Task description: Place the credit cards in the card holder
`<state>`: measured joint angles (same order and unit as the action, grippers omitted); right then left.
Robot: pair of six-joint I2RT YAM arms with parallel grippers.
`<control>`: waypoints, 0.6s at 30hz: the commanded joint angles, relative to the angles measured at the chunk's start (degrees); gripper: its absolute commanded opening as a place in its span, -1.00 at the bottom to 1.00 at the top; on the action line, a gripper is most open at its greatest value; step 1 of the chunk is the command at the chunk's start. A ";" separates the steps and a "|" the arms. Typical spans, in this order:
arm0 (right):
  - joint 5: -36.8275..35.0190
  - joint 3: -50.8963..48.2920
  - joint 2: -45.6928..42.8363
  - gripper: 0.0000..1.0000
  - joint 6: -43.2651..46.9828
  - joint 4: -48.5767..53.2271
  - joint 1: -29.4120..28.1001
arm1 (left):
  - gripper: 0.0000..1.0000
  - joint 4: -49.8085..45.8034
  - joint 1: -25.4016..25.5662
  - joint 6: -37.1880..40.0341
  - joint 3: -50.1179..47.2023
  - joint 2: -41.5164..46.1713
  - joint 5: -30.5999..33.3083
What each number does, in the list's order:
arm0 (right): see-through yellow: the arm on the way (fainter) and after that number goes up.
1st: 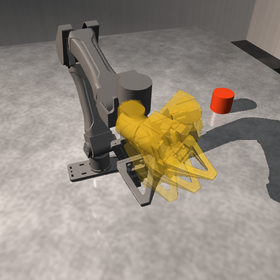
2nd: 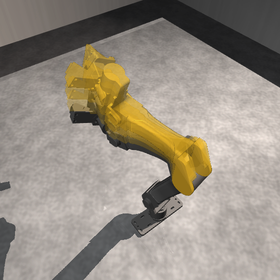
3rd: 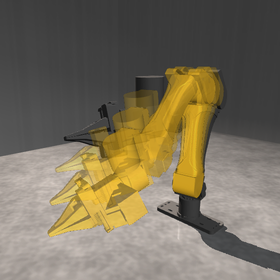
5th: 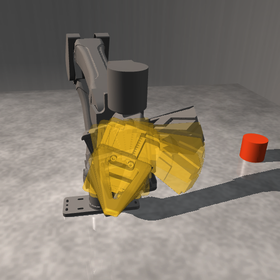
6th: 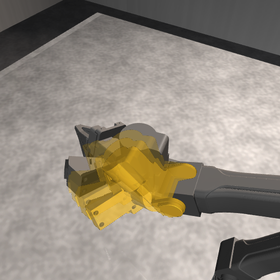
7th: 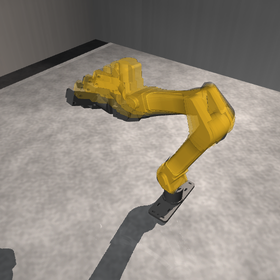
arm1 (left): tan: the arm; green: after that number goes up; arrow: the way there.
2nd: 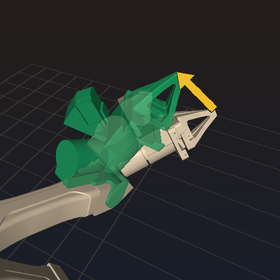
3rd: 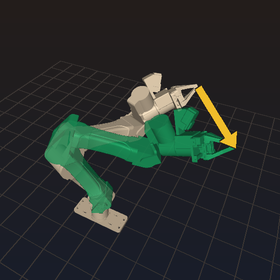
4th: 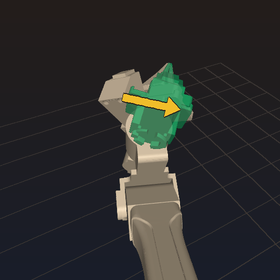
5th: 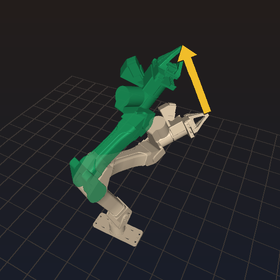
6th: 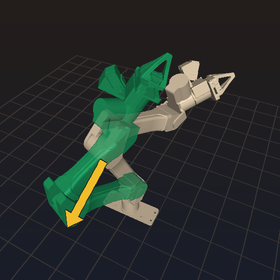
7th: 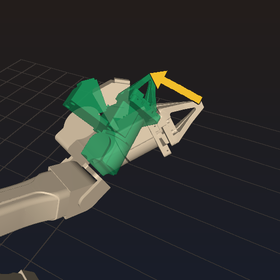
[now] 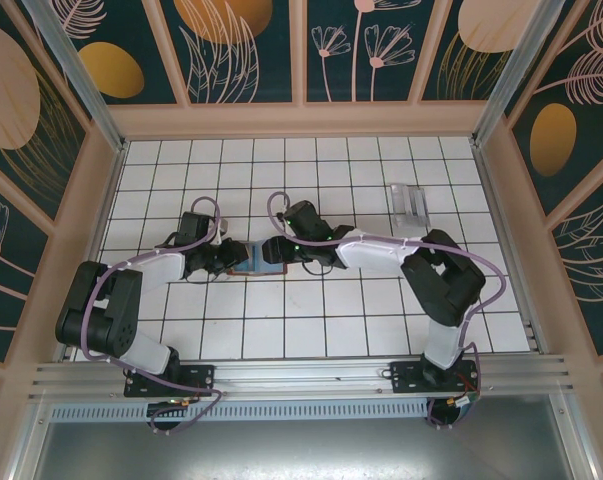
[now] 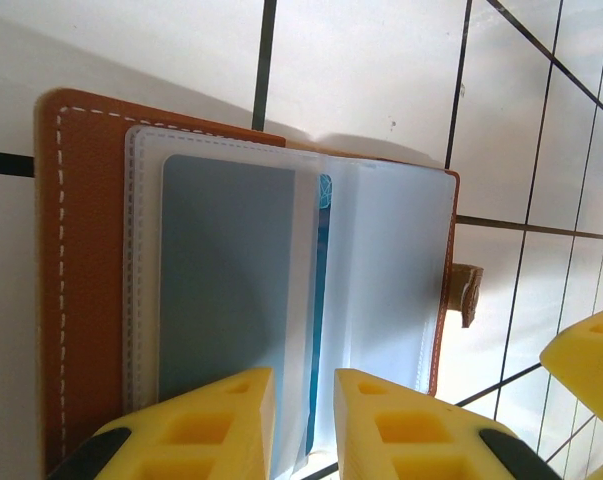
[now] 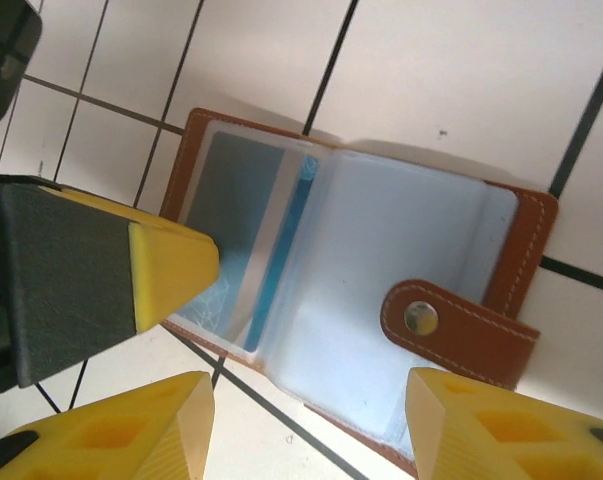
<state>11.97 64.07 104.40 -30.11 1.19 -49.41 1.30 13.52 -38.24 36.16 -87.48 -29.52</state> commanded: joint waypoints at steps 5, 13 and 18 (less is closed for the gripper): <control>1.21 0.45 2.38 0.10 -3.13 1.52 -1.96 | -0.52 -0.34 0.36 0.80 0.62 0.04 -0.01; 0.62 1.97 5.83 0.07 -3.03 2.50 -2.36 | -0.54 -0.01 0.32 0.74 0.35 -0.87 -1.45; 0.95 2.11 6.81 0.07 -2.51 2.38 -2.51 | -0.55 -0.07 0.35 0.64 -0.04 -0.84 -1.27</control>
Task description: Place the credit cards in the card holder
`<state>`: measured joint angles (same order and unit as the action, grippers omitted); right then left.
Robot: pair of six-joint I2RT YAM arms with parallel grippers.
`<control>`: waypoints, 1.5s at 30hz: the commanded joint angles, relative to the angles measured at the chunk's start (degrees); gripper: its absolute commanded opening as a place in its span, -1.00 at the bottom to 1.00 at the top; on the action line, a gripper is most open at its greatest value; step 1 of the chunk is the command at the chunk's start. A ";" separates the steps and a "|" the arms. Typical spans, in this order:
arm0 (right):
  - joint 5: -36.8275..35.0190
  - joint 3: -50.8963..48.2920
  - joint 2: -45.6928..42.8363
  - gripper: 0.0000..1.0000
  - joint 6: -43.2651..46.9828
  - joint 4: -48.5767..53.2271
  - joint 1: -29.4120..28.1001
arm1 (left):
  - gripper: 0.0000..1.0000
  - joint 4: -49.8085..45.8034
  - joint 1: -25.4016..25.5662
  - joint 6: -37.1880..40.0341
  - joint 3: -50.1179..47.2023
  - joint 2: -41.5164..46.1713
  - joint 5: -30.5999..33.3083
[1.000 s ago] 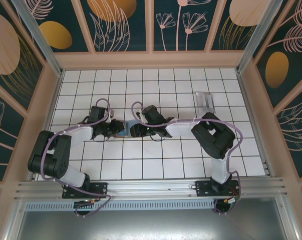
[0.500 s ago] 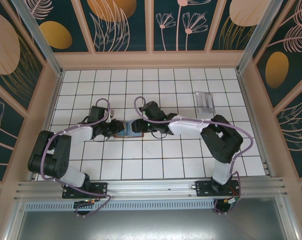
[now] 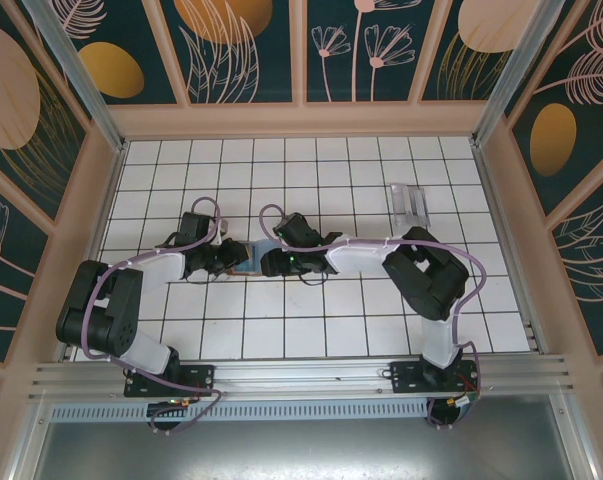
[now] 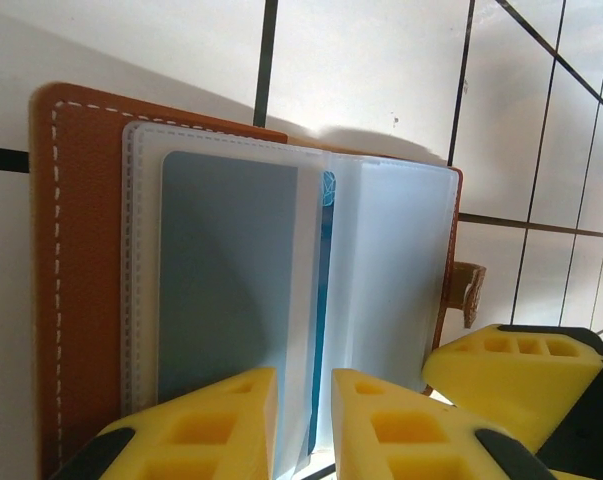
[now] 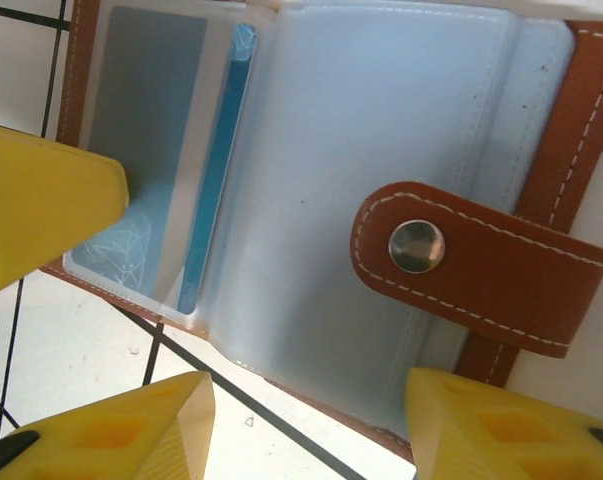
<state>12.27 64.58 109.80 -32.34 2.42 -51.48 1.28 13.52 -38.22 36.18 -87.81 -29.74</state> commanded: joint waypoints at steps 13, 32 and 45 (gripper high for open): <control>1.10 5.03 3.83 -0.03 0.54 1.64 -0.55 | -0.56 0.65 0.37 0.25 0.03 -1.53 -2.46; 2.20 9.82 6.75 -0.23 -0.97 2.11 -0.48 | -0.72 3.00 0.33 -1.36 -1.03 -3.20 -4.47; 5.07 7.47 5.38 -0.32 -1.97 -2.99 0.44 | -0.94 5.31 0.36 -3.51 -1.65 -3.95 -6.74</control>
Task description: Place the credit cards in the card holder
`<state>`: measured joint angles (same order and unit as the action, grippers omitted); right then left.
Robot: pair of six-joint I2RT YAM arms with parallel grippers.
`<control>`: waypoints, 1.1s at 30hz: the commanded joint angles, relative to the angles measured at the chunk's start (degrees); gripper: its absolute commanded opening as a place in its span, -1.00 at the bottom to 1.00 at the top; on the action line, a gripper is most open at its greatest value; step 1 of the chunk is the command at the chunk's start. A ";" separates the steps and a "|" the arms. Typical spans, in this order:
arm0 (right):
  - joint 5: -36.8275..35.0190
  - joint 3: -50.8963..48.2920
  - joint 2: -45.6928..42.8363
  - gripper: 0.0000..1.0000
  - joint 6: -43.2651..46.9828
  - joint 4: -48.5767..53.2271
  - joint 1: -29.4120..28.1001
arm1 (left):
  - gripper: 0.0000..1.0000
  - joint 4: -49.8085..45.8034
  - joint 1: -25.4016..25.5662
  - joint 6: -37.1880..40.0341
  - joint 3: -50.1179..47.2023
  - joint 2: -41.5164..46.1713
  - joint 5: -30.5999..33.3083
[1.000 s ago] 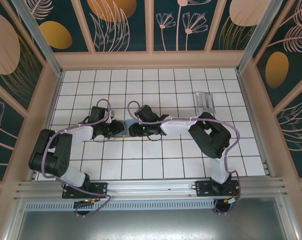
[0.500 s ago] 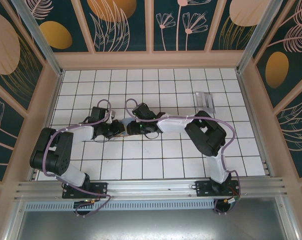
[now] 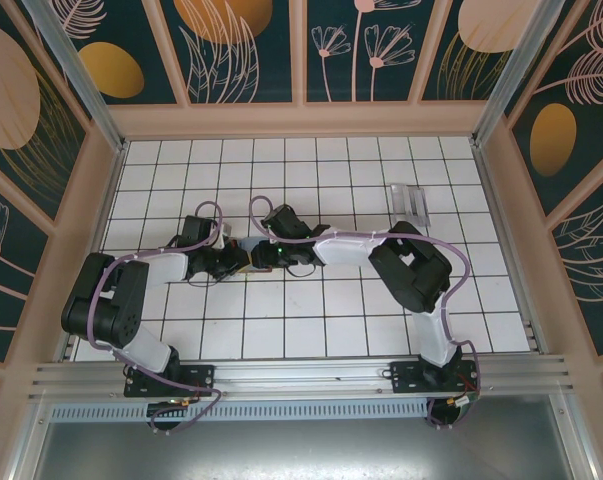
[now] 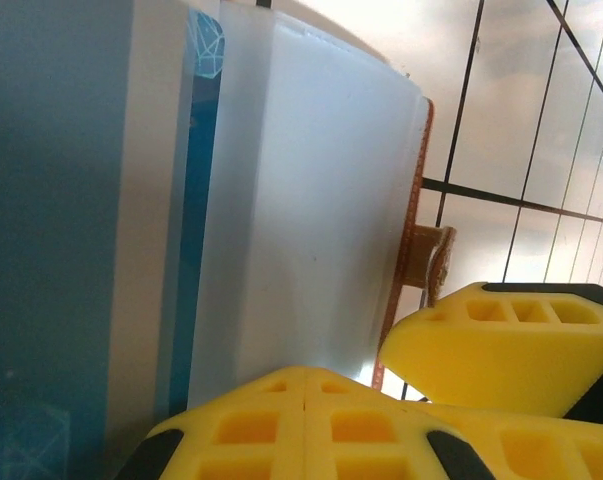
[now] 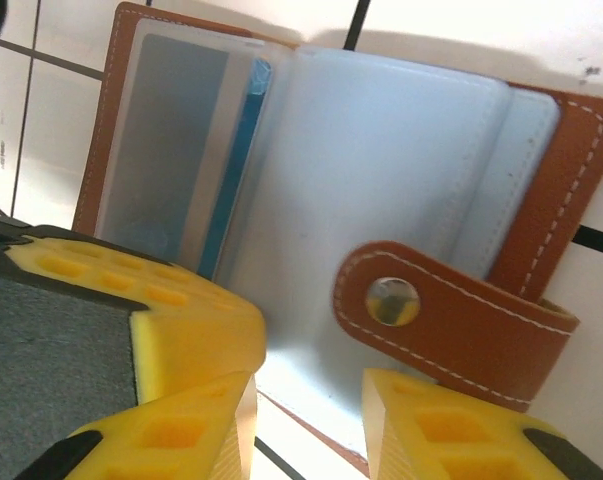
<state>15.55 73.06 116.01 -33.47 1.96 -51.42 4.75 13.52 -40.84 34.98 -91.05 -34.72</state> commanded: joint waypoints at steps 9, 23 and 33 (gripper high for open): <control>0.15 -4.19 -3.59 -0.20 -2.57 -3.17 1.05 | -1.00 2.41 0.31 -2.29 -0.53 -0.19 -2.79; -0.17 -4.03 -2.03 -0.21 -4.58 -0.81 1.15 | -0.52 -11.17 -4.67 0.70 4.04 8.89 3.56; -4.53 -4.37 -2.57 -0.28 -5.37 3.02 1.32 | -0.28 -12.55 -5.87 -0.51 1.46 5.31 14.82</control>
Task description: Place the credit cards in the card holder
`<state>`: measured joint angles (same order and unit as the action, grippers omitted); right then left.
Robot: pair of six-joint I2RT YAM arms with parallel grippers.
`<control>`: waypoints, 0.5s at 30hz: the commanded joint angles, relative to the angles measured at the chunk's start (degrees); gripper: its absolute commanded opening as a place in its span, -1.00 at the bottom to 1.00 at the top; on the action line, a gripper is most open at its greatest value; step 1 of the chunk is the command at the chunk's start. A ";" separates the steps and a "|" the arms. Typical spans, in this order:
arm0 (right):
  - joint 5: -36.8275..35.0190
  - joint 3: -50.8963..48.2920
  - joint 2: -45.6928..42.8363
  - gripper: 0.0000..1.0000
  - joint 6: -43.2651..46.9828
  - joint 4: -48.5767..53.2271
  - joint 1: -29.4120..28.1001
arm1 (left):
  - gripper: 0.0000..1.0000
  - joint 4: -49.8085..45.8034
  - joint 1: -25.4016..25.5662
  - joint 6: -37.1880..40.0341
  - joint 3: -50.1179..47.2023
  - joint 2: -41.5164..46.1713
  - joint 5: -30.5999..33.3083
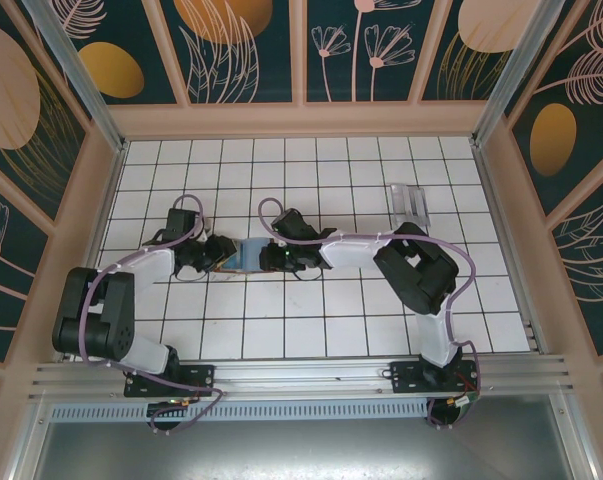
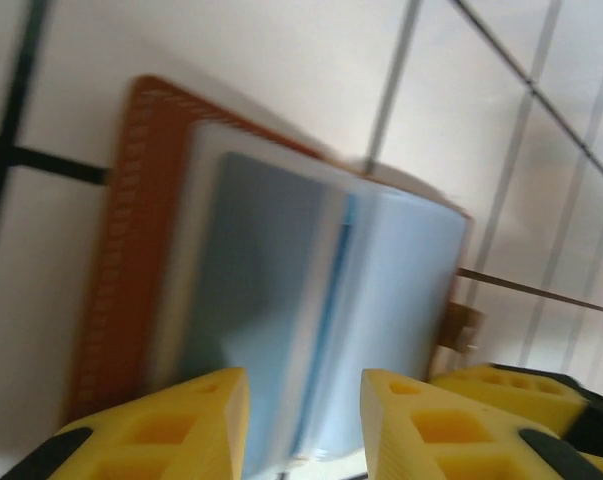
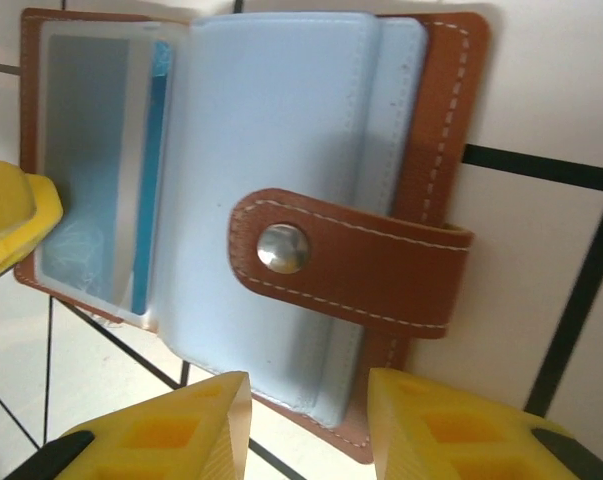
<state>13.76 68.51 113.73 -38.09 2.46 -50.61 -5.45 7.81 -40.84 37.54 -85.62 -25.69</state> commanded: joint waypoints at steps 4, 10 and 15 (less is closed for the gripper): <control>-3.32 -0.13 -1.32 -0.28 -0.88 2.19 0.69 | -0.43 1.27 -0.08 -1.24 -3.30 0.50 4.28; -4.20 1.72 -2.52 -0.28 -0.68 1.52 0.66 | -0.70 6.55 1.40 -3.99 -5.42 -1.65 -1.51; -4.44 5.52 -0.39 -0.24 0.24 4.45 0.78 | -0.83 9.32 2.71 -6.01 -6.67 -3.67 -3.81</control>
<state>10.39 70.83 113.62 -38.06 4.86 -50.22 2.50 9.61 -45.10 32.60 -87.72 -27.49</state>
